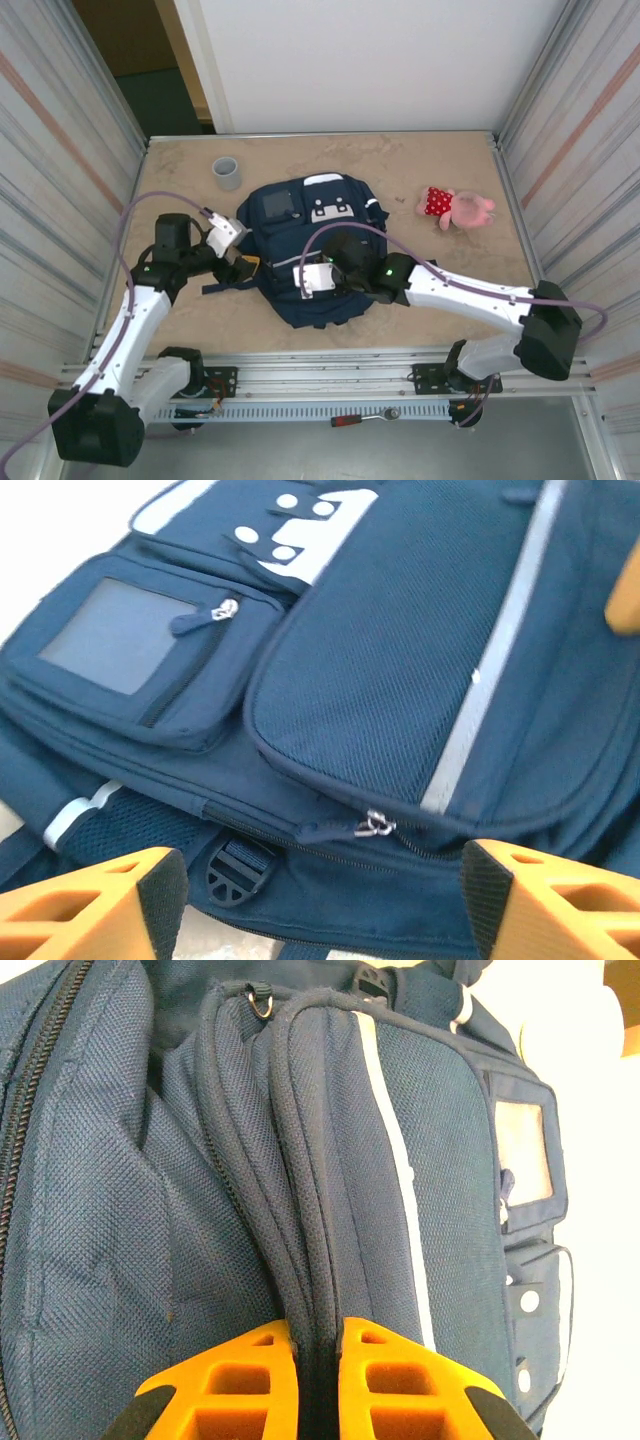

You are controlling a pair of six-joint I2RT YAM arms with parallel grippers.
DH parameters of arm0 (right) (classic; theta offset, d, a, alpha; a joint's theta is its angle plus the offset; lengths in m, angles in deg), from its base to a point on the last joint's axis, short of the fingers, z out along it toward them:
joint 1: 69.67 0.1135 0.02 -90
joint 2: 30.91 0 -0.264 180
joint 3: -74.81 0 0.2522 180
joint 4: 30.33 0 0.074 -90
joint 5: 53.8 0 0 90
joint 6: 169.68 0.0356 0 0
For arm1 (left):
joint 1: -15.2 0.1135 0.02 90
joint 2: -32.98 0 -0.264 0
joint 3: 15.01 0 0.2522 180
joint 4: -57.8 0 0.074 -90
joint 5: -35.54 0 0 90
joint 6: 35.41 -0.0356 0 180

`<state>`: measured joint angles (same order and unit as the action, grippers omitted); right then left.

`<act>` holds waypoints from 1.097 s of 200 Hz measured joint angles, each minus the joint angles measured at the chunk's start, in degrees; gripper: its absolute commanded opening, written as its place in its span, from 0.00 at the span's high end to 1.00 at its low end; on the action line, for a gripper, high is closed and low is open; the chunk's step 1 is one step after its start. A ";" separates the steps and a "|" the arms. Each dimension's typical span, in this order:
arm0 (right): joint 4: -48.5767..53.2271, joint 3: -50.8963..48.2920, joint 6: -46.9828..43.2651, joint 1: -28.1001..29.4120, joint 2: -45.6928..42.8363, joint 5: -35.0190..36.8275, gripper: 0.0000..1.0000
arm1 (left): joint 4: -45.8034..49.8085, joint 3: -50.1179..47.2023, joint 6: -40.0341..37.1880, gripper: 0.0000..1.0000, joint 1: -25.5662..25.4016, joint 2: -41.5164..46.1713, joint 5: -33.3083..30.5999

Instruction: Pack books, pencil case, and school supplies into a backpack

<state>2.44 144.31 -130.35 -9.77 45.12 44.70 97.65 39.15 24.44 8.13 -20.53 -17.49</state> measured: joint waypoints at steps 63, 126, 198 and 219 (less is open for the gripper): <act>2.99 -2.86 0.70 -2.80 -6.25 -4.15 1.00 | 5.57 0.44 -21.31 0.27 -4.24 -7.23 3.91; 2.97 -2.95 1.14 -3.04 -6.34 -5.31 1.00 | 5.09 4.79 -29.14 0.32 -6.47 -19.58 3.98; 2.91 -3.06 2.23 -3.04 -6.34 -5.27 1.00 | 4.44 7.37 -31.80 0.61 -8.68 -26.53 3.96; 2.89 -3.34 2.43 -3.04 -6.34 -5.09 1.00 | 5.27 7.43 -32.46 0.73 -9.68 -26.49 3.91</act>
<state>5.32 140.97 -127.93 -12.81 38.78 39.60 102.91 46.59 -8.02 -1.55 -47.02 -13.57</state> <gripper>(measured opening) 0.091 0.321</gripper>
